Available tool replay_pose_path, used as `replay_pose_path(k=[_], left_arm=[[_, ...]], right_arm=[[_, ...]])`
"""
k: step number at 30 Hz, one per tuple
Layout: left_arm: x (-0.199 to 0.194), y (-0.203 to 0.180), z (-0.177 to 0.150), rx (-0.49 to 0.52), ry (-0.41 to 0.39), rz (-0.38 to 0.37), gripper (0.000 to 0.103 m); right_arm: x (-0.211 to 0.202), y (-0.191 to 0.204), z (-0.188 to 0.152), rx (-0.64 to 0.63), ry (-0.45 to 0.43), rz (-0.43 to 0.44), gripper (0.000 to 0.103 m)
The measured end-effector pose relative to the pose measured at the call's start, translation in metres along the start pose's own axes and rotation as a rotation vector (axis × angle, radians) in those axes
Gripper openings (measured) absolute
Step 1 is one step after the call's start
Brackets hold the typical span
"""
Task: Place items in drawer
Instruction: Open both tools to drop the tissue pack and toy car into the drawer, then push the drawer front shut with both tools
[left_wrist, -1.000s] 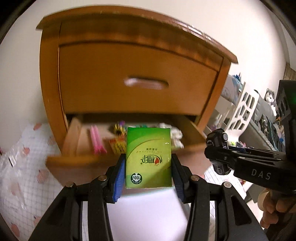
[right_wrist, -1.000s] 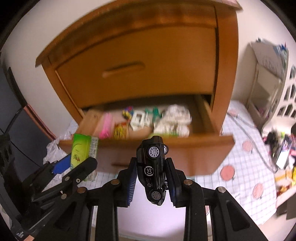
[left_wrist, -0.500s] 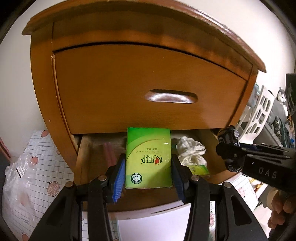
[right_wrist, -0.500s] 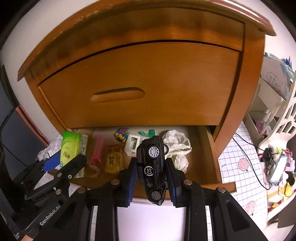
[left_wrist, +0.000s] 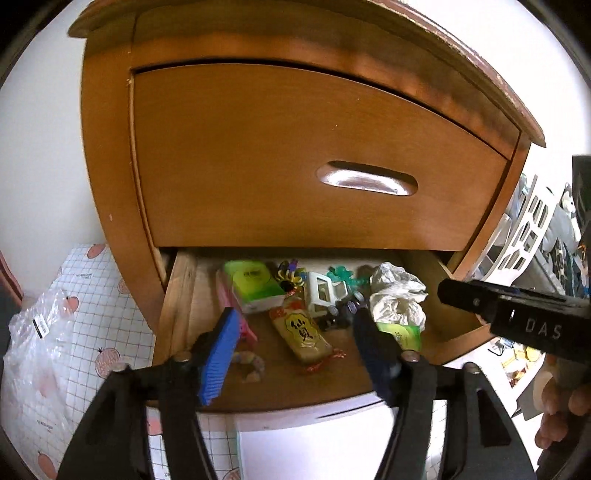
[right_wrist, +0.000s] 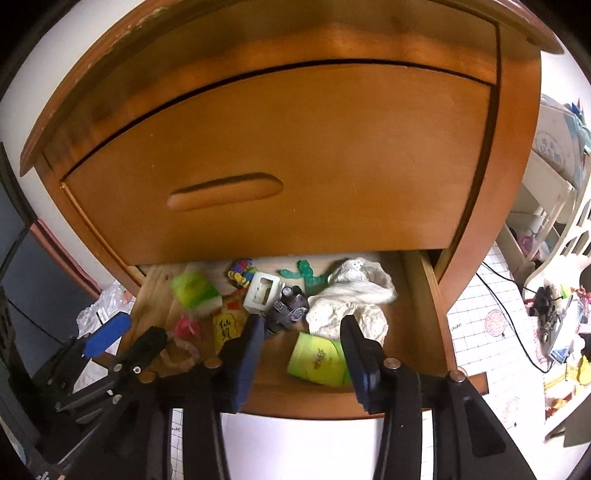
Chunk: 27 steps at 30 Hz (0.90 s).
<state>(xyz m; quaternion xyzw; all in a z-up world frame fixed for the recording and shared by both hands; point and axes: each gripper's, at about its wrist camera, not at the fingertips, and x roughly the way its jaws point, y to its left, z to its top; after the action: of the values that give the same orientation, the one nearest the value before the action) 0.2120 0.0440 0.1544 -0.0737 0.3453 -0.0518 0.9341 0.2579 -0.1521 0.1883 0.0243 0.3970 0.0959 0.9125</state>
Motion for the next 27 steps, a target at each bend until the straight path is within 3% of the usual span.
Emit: replay_pose_path(k=[1,3,5,9,11,14,21,27], left_arm=[[-0.002,0.0,-0.002,-0.005,-0.003,-0.001,0.071],[-0.006,0.001,-0.008,-0.015,-0.008,0.002,0.078],[-0.009,0.002,-0.013,-0.025,-0.008,0.014,0.087],[-0.017,0.007,-0.025,-0.05,-0.019,0.033,0.09],[-0.02,0.009,-0.031,-0.059,-0.025,0.048,0.096],[-0.024,0.011,-0.042,-0.064,-0.03,0.058,0.096],[-0.017,0.012,-0.066,-0.065,0.011,0.057,0.096],[-0.004,0.014,-0.067,-0.068,0.026,0.071,0.096]], right_arm=[[-0.001,0.0,-0.003,-0.001,0.001,-0.001,0.053],[-0.002,0.0,-0.008,-0.002,-0.005,-0.002,0.068],[-0.004,0.0,-0.014,-0.003,-0.012,0.004,0.07],[-0.007,0.0,-0.027,-0.007,-0.016,0.01,0.09],[-0.01,0.0,-0.032,-0.014,-0.023,0.008,0.093],[-0.014,0.001,-0.041,-0.017,-0.028,-0.001,0.102],[-0.013,0.003,-0.063,-0.026,-0.008,0.003,0.103],[0.004,0.002,-0.073,-0.034,0.033,-0.007,0.103]])
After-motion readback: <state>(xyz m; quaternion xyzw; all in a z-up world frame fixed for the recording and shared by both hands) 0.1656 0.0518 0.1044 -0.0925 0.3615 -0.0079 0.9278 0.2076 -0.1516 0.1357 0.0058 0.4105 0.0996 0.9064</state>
